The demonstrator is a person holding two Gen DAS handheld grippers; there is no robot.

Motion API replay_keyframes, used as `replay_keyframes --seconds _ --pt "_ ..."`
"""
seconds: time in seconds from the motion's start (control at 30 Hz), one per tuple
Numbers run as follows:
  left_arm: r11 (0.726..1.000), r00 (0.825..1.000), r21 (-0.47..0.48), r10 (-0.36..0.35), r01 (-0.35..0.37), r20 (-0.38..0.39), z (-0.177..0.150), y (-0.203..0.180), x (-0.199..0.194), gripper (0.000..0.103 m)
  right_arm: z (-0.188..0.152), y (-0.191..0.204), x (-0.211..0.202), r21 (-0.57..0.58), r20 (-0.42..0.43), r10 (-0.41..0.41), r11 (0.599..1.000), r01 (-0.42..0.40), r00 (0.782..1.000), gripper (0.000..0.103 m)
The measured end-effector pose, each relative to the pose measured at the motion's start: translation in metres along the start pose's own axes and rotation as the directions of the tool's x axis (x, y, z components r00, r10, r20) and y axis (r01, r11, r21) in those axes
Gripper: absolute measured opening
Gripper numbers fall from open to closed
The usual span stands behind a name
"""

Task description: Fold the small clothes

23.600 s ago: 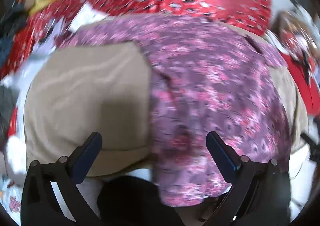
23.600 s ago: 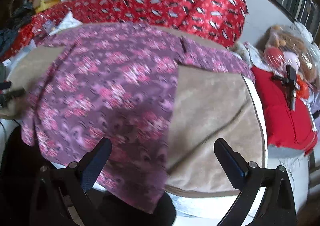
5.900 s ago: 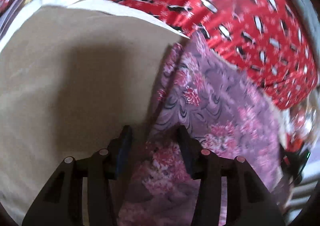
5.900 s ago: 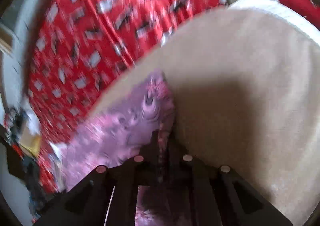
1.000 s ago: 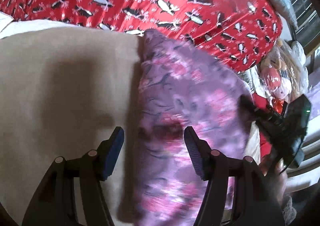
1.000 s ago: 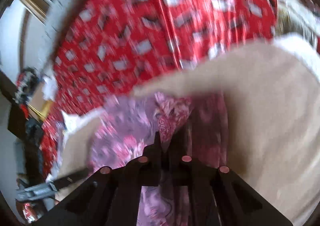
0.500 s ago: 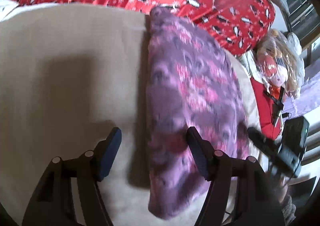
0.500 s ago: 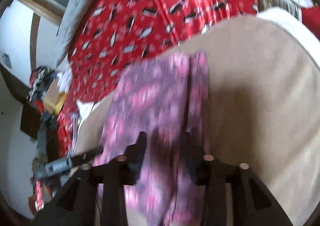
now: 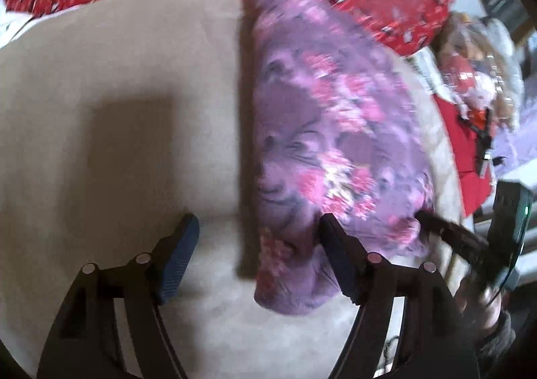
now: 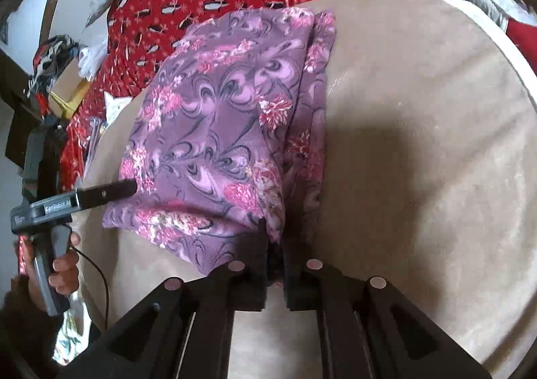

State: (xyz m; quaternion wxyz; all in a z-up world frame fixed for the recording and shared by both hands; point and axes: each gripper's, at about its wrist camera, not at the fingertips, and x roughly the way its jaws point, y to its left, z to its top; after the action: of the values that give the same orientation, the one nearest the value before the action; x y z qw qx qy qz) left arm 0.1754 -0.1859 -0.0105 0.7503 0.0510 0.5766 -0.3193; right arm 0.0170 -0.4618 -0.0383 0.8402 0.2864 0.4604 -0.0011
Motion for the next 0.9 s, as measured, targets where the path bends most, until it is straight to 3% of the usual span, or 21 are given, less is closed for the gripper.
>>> replay_keyframes --seconds 0.03,0.1,0.2,0.27,0.33,0.4,0.47,0.57,0.67,0.73,0.8,0.83,0.9 --pt "1.000 1.000 -0.005 -0.015 0.015 0.026 0.001 0.001 -0.007 0.074 0.005 0.005 -0.011 0.001 0.051 -0.012 1.000 0.012 0.999 0.019" --pt "0.999 0.997 -0.021 -0.040 0.042 0.060 0.007 0.001 -0.015 0.074 0.015 0.020 -0.033 -0.029 0.180 0.019 0.999 -0.013 0.983 0.021" --pt "1.000 0.998 -0.011 -0.029 0.029 0.048 0.005 -0.003 -0.006 0.074 0.023 0.033 -0.036 -0.065 0.261 0.078 0.996 -0.063 0.962 0.021" --pt "0.998 0.999 0.039 0.044 -0.044 -0.001 -0.006 -0.008 0.016 0.075 0.020 0.032 -0.009 -0.091 0.207 0.061 0.995 -0.043 0.976 0.023" --pt "0.994 0.997 0.085 0.071 -0.070 -0.003 -0.013 -0.009 0.024 0.075 0.015 0.026 0.034 -0.088 0.060 -0.035 0.995 0.041 0.998 0.020" --pt "0.994 1.000 0.106 0.021 -0.022 0.016 -0.012 -0.009 0.011 0.074 0.011 0.024 0.026 -0.090 0.105 -0.010 0.996 0.020 0.994 0.018" --pt "0.996 0.998 0.083 -0.042 0.038 0.045 -0.002 -0.004 0.000 0.074 0.028 0.027 0.014 -0.067 0.116 0.002 0.998 0.006 0.993 0.021" --pt "0.999 0.994 0.022 -0.045 0.043 0.099 0.033 0.002 -0.011 0.074 0.065 0.033 -0.003 -0.046 0.234 -0.003 0.999 0.014 0.972 0.029" --pt "1.000 0.991 -0.026 0.000 0.004 0.134 0.074 0.000 -0.010 0.074 0.099 0.040 0.001 -0.027 0.267 0.036 0.999 -0.029 0.963 0.030" --pt "0.998 0.991 -0.055 0.013 -0.006 0.134 0.097 -0.004 0.000 0.074 0.123 0.047 0.013 -0.044 0.263 0.018 0.999 -0.007 0.965 0.030" --pt "0.996 0.989 -0.069 0.072 -0.063 0.126 0.112 -0.007 0.013 0.074 0.135 0.048 0.033 -0.038 0.250 -0.014 0.999 0.024 0.968 0.029" --pt "0.992 0.988 -0.071 0.108 -0.100 0.112 0.118 -0.007 0.024 0.074 0.139 0.043 0.047 -0.020 0.231 -0.064 0.997 0.071 0.971 0.027" --pt "0.990 0.989 -0.069 0.130 -0.125 0.066 0.121 -0.002 0.046 0.076 0.141 0.020 0.085 0.035 0.108 -0.191 0.982 0.188 0.976 0.025"
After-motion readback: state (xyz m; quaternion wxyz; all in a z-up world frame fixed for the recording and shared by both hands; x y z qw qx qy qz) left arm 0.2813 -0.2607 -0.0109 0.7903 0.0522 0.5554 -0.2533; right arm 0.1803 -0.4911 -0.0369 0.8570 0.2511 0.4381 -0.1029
